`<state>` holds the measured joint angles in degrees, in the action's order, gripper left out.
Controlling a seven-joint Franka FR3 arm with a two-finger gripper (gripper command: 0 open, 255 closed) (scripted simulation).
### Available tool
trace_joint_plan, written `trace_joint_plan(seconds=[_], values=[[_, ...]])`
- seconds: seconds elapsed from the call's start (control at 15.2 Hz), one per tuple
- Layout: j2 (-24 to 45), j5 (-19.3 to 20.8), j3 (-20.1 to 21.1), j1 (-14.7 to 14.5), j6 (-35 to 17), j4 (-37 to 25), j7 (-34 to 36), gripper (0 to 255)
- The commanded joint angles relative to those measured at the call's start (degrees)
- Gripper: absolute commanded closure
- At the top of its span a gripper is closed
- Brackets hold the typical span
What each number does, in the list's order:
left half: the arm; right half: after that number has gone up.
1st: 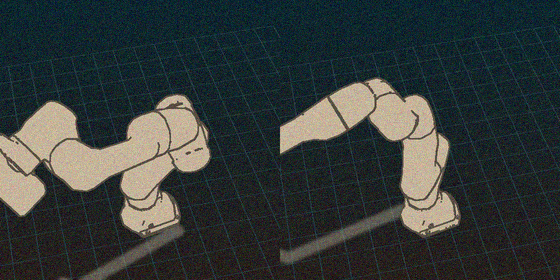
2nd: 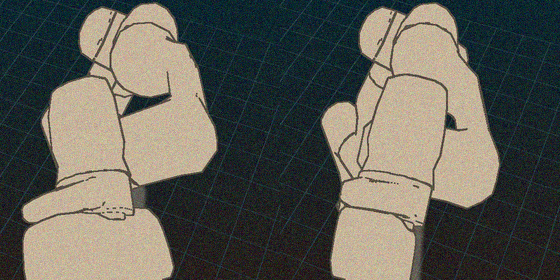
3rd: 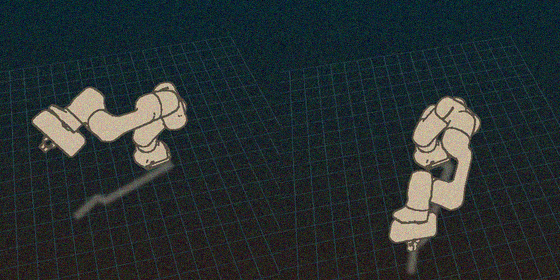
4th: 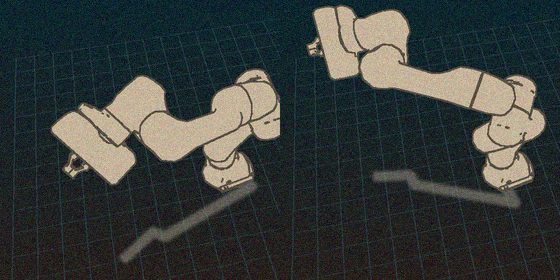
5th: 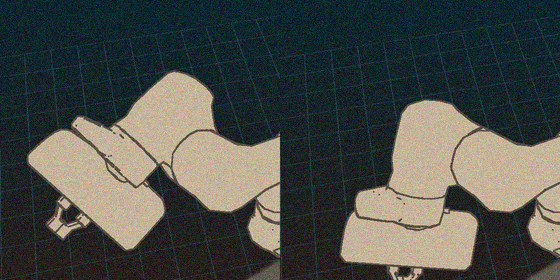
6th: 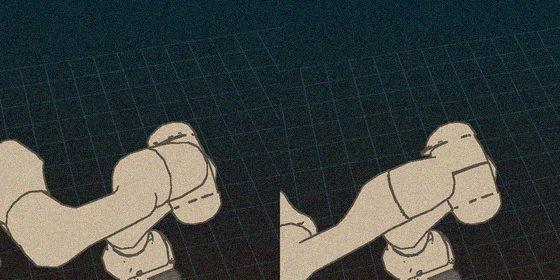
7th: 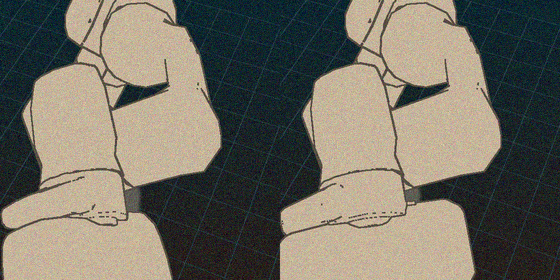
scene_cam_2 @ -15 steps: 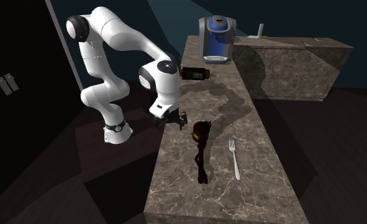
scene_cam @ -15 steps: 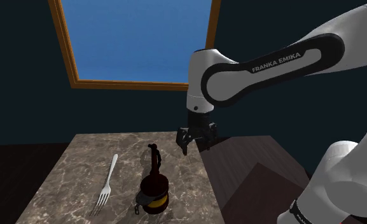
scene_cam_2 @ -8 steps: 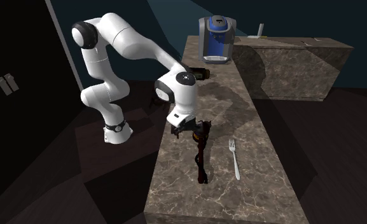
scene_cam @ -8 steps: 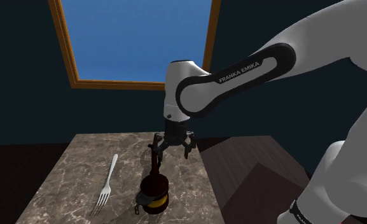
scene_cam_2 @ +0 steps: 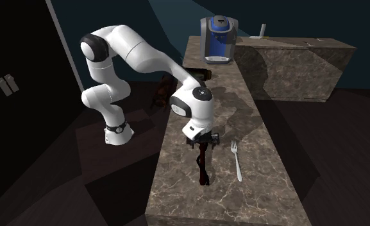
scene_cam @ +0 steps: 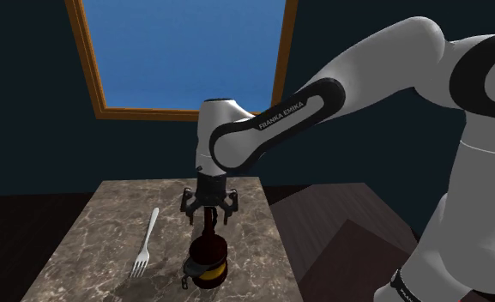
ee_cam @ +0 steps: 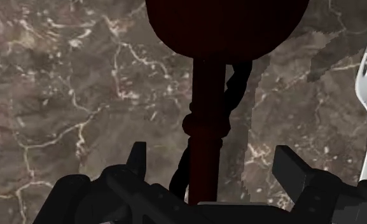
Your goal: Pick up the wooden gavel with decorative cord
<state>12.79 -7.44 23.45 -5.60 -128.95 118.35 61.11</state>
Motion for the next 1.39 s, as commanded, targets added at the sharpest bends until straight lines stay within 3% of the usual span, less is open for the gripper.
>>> trace_joint_plan(seconds=[0.0,0.33,0.4,0.99,1.32], values=[[1.0,0.3,-0.1,-0.3,-1.4,0.3,0.3,0],[2.8,0.9,-0.3,-0.5,-3.8,1.1,0.4,0],[2.8,0.9,-0.3,-0.5,-3.9,1.1,0.4,255],[2.8,0.9,-0.3,-0.5,-3.8,1.1,0.4,255],[0.3,0.1,0.0,-0.1,-0.4,0.0,0.3,255]])
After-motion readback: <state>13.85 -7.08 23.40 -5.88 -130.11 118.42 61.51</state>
